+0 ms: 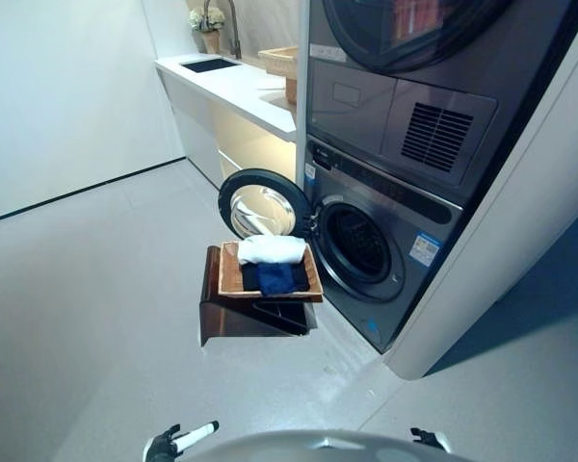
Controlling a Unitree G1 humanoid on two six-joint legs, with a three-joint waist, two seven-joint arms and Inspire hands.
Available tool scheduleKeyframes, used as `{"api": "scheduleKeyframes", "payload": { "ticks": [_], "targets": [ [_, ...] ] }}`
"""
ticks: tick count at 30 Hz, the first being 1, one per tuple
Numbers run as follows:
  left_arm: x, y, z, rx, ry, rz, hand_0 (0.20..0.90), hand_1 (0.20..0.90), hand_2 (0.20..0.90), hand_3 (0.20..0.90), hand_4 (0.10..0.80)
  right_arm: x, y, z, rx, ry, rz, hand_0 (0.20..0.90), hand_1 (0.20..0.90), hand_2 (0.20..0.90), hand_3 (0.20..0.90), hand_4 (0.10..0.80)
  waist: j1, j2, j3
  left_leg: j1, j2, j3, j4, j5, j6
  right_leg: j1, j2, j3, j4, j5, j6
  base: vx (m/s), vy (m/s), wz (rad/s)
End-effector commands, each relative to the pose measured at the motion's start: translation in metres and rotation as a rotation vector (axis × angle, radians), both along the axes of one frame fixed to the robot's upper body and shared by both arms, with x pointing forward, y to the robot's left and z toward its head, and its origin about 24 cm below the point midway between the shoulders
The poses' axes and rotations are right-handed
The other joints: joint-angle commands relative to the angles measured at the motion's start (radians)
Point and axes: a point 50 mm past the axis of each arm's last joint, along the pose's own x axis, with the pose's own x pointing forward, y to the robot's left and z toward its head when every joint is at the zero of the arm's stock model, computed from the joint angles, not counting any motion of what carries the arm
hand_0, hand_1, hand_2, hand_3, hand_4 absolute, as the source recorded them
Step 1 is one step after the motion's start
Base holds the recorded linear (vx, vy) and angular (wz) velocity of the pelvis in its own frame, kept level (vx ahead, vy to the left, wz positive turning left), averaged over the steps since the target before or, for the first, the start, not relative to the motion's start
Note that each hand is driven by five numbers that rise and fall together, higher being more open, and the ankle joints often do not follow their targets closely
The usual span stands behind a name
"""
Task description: Pick up the clothes and place them into the washing machine
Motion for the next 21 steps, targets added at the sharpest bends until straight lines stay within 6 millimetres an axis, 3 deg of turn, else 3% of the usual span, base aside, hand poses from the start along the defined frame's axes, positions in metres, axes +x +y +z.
{"api": "scheduleKeyframes", "payload": {
  "ticks": [1, 21],
  "targets": [
    [0.0325, -0.0176, 0.0014, -0.022, -0.073, -0.017, 0.9, 0.9, 0.9, 0.9, 0.8, 0.0456, 0.0066, 0.0058, -0.031, -0.093, 0.043, 0.9, 0.9, 0.9, 0.9, 0.8, 0.004, -0.046, 0.045, 0.063, -0.096, 0.031, -0.001, -0.109, -0.008, 0.037, 0.03, 0.016, 0.001, -0.042, 0.017, 0.0, 0.0, 0.0],
    [0.035, -0.0242, 0.0007, -0.039, -0.062, -0.094, 0.9, 0.9, 0.9, 0.9, 0.8, 0.0454, 0.0111, 0.0044, -0.026, -0.061, 0.096, 0.9, 0.9, 0.9, 0.9, 0.8, 0.001, -0.048, 0.051, 0.067, -0.095, 0.033, -0.001, -0.112, -0.006, 0.038, 0.033, 0.017, 0.001, -0.044, 0.015, 0.0, 0.0, 0.0]
  ]
}}
